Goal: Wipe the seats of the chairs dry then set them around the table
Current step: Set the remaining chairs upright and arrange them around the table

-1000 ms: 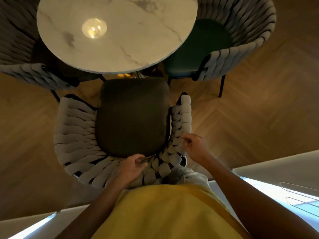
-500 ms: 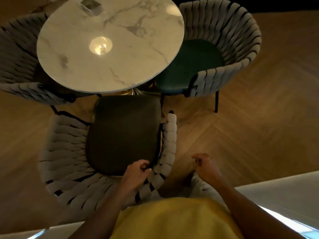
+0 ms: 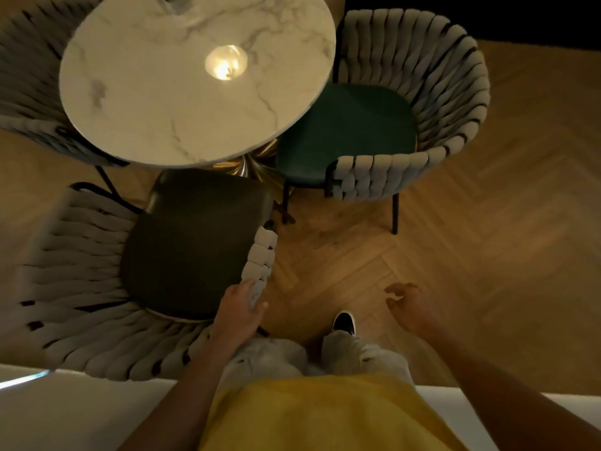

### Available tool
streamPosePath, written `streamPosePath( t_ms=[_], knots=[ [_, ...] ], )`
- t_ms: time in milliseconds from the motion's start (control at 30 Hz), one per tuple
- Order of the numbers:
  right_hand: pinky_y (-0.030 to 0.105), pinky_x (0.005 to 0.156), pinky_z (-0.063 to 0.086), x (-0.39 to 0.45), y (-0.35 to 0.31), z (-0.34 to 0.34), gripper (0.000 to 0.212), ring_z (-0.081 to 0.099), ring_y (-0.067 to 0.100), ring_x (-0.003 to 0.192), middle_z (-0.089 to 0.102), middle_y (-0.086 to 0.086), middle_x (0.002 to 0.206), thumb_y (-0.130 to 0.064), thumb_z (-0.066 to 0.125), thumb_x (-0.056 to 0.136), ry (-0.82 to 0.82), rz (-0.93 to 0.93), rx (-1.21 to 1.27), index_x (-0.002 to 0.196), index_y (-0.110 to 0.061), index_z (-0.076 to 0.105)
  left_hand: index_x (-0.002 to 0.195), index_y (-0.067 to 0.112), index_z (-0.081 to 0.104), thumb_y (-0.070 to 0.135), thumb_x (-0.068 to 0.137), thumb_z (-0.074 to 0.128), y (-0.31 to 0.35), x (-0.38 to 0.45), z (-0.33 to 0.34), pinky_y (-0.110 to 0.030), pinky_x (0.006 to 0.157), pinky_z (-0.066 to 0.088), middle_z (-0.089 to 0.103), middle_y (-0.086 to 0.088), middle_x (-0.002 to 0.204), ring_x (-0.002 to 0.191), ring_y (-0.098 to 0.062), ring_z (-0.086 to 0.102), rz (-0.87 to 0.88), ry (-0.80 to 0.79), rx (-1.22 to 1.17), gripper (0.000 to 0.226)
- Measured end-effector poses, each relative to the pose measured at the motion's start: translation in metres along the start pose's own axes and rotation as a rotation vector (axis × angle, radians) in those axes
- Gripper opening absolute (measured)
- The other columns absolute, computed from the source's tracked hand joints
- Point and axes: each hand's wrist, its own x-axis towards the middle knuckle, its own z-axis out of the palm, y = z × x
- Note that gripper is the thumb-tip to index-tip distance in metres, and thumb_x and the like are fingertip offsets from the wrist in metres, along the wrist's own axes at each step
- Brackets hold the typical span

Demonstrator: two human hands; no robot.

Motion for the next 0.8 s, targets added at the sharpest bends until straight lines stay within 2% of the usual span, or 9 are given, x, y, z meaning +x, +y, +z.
streamPosePath(
  t_ms=[267, 467, 567, 700, 800],
  knots=[
    [0.028, 0.086, 0.045, 0.058, -0.051, -0.040, 0.027, 0.058, 0.021, 0.104, 0.057, 0.009, 0.119, -0.021, 0.057, 0.093, 0.010, -0.125, 0.025, 0.119, -0.016, 0.062, 0.140, 0.019, 0.039, 0.028, 0.090, 0.063, 0.022, 0.027, -0.003, -0.038, 0.099, 0.043, 0.039, -0.010, 0.139, 0.123, -0.026, 0.045, -0.001, 0.089, -0.069, 0.056],
    [0.022, 0.082, 0.040, 0.113, -0.111, -0.065, 0.032, 0.059, 0.021, 0.107, 0.061, 0.006, 0.118, -0.019, 0.054, 0.093, -0.030, -0.236, -0.081, 0.124, -0.015, 0.060, 0.150, 0.018, 0.025, 0.045, 0.095, 0.053, 0.032, 0.075, -0.006, -0.045, 0.109, 0.035, 0.032, -0.014, 0.149, 0.136, -0.032, 0.033, -0.098, 0.130, -0.095, 0.068],
    [0.024, 0.078, 0.040, 0.140, -0.135, -0.078, 0.031, 0.058, 0.022, 0.104, 0.063, 0.006, 0.113, -0.019, 0.055, 0.091, -0.023, -0.284, -0.146, 0.121, -0.017, 0.062, 0.153, 0.018, 0.021, 0.051, 0.097, 0.044, 0.040, 0.104, -0.010, -0.046, 0.112, 0.032, 0.029, -0.017, 0.152, 0.139, -0.034, 0.031, -0.135, 0.082, -0.116, 0.069],
    [0.034, 0.088, 0.049, 0.171, -0.157, -0.097, 0.029, 0.060, 0.022, 0.107, 0.065, 0.003, 0.117, -0.020, 0.058, 0.088, 0.002, -0.336, -0.186, 0.116, -0.020, 0.065, 0.152, 0.020, 0.021, 0.051, 0.097, 0.043, 0.051, 0.132, -0.017, -0.046, 0.107, 0.037, 0.030, -0.018, 0.149, 0.133, -0.034, 0.037, -0.145, -0.023, -0.156, 0.067],
    [0.035, 0.094, 0.047, 0.187, -0.176, -0.107, 0.031, 0.057, 0.024, 0.111, 0.060, 0.005, 0.122, -0.017, 0.059, 0.089, 0.029, -0.356, -0.213, 0.119, -0.018, 0.063, 0.150, 0.022, 0.027, 0.053, 0.096, 0.045, 0.057, 0.148, -0.020, -0.046, 0.104, 0.040, 0.038, -0.015, 0.145, 0.129, -0.033, 0.044, -0.145, -0.091, -0.150, 0.065]
  ],
)
